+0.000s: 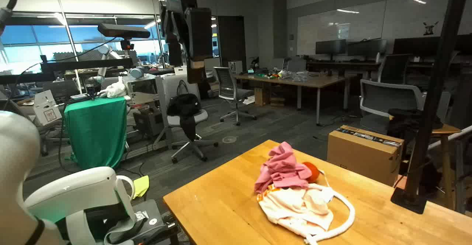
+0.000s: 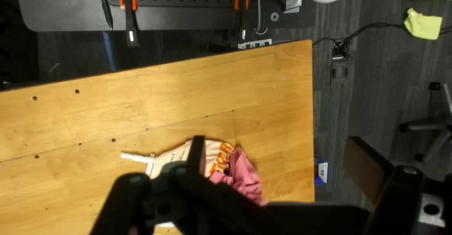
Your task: Separate the things on the heap
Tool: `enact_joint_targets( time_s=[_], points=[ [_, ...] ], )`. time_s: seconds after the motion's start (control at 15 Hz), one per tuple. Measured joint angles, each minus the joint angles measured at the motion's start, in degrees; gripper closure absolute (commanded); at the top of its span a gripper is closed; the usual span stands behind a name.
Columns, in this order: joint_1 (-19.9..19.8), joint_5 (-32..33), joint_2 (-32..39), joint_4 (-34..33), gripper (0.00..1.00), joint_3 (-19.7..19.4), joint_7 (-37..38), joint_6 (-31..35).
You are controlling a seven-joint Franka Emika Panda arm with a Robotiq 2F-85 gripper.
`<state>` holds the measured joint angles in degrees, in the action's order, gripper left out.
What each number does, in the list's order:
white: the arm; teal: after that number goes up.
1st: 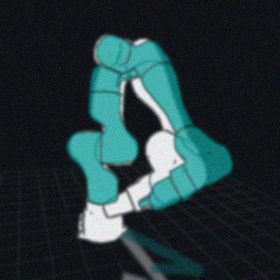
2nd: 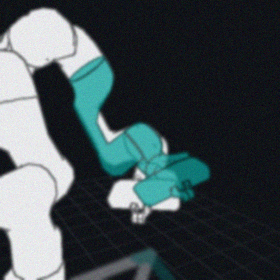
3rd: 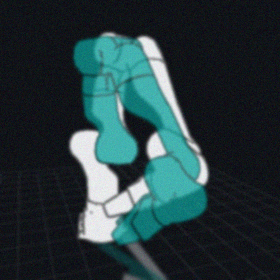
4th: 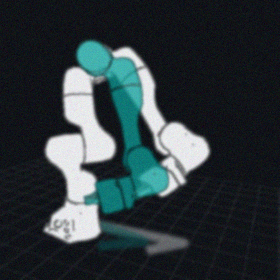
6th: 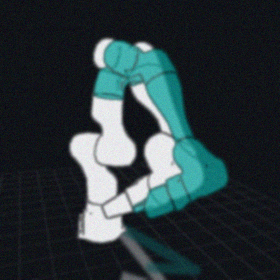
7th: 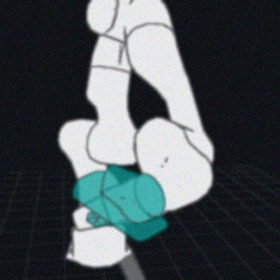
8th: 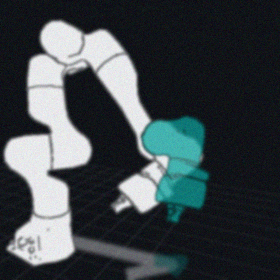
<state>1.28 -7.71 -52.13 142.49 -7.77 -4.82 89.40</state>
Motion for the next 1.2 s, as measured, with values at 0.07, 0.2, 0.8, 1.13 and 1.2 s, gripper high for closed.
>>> enact_joint_targets(
  time_s=[0.07, 0.2, 0.8, 1.13, 1.2],
  points=[
    [0.0, 0.0, 0.0, -0.3, 0.0, 0.0, 0.0, 0.0],
    [-0.1, 0.0, -0.1, -0.6, 0.0, 0.1, 0.0, -0.1],
    [0.2, 0.8, 10.9, -5.1, 0.0, 4.2, -0.2, -0.4],
    [1.7, 0.8, 24.4, -13.8, 0.0, 7.5, -1.8, 2.7],
    [2.1, 0.8, 27.2, -15.3, 0.0, 8.1, -2.2, 3.9]
  ],
)
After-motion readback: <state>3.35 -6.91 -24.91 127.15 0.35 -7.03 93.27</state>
